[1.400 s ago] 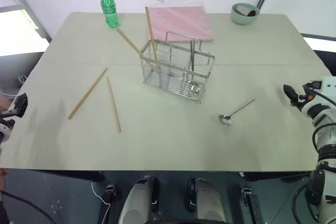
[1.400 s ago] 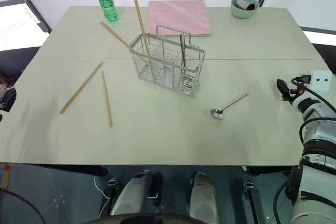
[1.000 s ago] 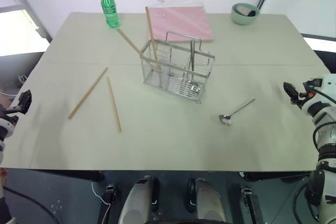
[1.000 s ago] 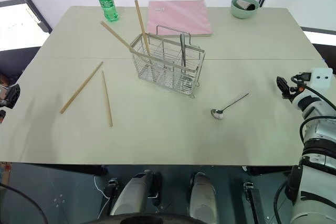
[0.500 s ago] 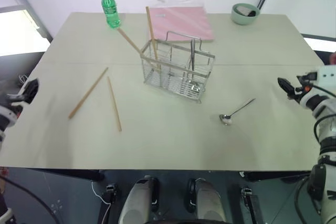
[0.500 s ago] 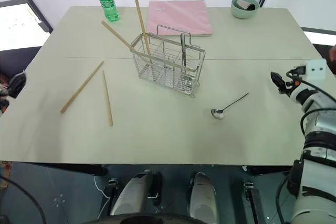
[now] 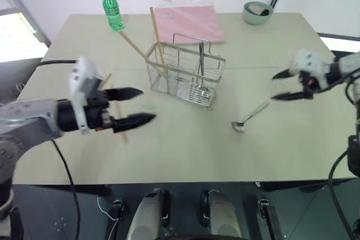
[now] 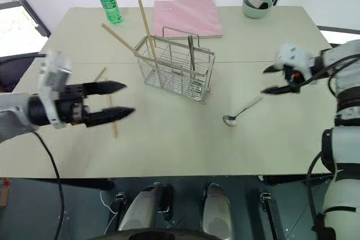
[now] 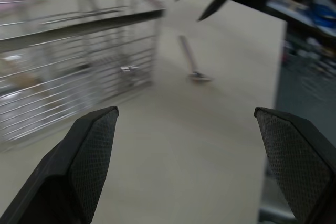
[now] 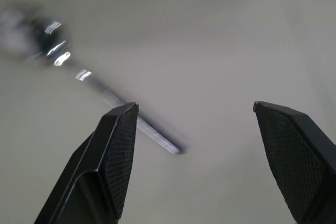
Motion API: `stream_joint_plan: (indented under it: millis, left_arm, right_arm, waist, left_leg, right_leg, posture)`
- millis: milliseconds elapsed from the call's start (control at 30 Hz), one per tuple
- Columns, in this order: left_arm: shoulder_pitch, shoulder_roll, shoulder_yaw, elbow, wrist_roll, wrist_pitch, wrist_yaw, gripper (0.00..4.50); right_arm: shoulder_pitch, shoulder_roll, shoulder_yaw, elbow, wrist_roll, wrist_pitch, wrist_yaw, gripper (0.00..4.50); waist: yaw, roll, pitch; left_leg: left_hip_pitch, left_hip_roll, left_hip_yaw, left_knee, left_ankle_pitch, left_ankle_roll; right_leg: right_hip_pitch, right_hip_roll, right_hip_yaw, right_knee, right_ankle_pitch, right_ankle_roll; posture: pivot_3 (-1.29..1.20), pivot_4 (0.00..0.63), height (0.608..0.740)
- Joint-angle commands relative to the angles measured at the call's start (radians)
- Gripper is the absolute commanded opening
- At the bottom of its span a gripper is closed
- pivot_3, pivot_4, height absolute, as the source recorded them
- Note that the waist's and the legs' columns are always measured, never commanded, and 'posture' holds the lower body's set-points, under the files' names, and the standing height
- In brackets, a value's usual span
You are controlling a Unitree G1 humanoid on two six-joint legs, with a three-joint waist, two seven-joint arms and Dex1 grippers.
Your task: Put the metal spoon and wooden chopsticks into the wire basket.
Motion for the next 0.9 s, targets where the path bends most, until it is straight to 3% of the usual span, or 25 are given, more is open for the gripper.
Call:
stream_joint_plan:
  millis: [33,267,533,633,800,900]
  left_arm:
    - [-0.062,-0.017,-0.089,0.018,0.049,-0.03,-0.06,4.36]
    - [-0.131,-0.064,-0.139,0.035,0.075,-0.03,-0.069,4.36]
    - [-0.122,-0.063,-0.108,0.017,0.059,-0.017,-0.044,4.36]
    - [-0.129,-0.061,-0.102,0.019,0.057,-0.017,-0.039,4.39]
    - [-0.145,-0.062,-0.094,0.035,0.054,-0.017,-0.029,4.39]
    - [-0.148,-0.062,-0.097,0.041,0.063,-0.022,-0.029,4.39]
  right_arm:
    - [-0.068,0.025,0.088,0.055,-0.087,-0.136,0.039,3.6]
    - [-0.094,0.14,0.158,0.134,-0.173,-0.22,0.032,3.6]
    - [-0.065,0.215,0.23,0.162,-0.155,-0.277,0.039,3.6]
    - [-0.053,0.232,0.249,0.165,-0.129,-0.274,0.039,2.7]
    - [-0.041,0.24,0.268,0.159,-0.08,-0.266,0.039,0.15]
    - [-0.031,0.233,0.28,0.145,-0.041,-0.262,0.039,0.06]
  waist:
    - [-0.001,0.0,0.0]
    - [-0.001,0.0,0.001]
    - [0.004,0.0,0.001]
    - [0.001,-0.001,0.001]
    - [0.003,-0.001,0.001]
    - [0.001,-0.002,0.001]
  left_leg:
    - [0.0,0.0,0.001,0.0,0.0,0.0]
    - [0.001,0.001,0.0,0.0,0.003,-0.004]
    - [0.002,0.0,-0.001,0.0,0.003,-0.005]
    - [0.004,0.0,-0.001,0.0,0.003,-0.005]
    - [0.015,0.0,-0.001,-0.002,0.003,-0.006]
    - [0.018,0.0,-0.002,-0.002,0.001,-0.008]
  right_leg:
    - [0.0,0.0,0.001,0.001,0.0,0.0]
    - [-0.001,0.001,0.002,0.003,0.0,0.0]
    - [0.001,0.001,0.003,0.003,0.0,-0.001]
    - [0.002,0.001,0.003,0.003,0.0,-0.001]
    - [0.011,0.001,0.003,0.002,0.0,-0.001]
    - [0.014,0.001,0.003,0.001,0.0,-0.001]
  posture:
    - [0.0,0.15,0.686]
    - [0.0,0.15,0.686]
    - [0.0,0.15,0.686]
    - [0.0,0.15,0.686]
    - [0.0,0.15,0.686]
    - [0.0,0.15,0.686]
